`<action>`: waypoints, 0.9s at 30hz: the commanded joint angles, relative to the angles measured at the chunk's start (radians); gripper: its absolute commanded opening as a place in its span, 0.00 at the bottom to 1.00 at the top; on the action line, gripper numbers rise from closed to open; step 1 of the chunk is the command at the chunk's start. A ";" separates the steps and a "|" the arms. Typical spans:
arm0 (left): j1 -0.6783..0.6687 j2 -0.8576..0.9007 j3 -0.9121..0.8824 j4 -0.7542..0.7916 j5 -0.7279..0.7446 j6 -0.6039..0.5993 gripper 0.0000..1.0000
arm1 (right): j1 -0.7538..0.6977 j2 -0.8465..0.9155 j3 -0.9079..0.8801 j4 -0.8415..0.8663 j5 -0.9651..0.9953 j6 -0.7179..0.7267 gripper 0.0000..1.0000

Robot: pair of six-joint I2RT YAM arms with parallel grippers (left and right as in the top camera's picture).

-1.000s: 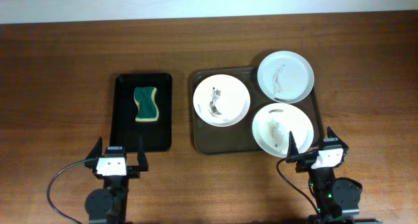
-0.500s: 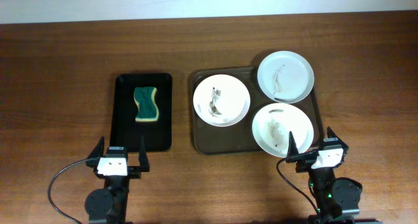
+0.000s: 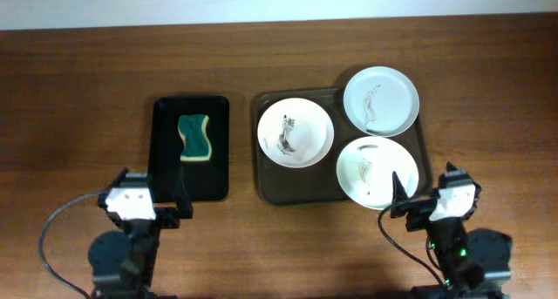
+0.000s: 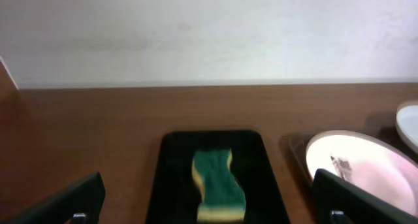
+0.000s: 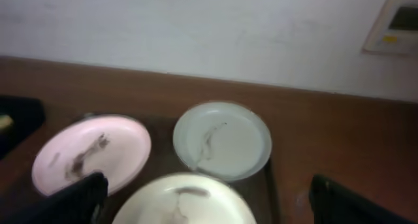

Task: Clean dirty plates on tray and stack at the side
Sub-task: 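Grasp the green sponge with left gripper, back plate rim with right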

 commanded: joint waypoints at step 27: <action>-0.111 1.754 1.222 -0.735 -0.085 -0.168 0.65 | 0.186 1.674 1.017 -0.236 -0.041 0.415 0.76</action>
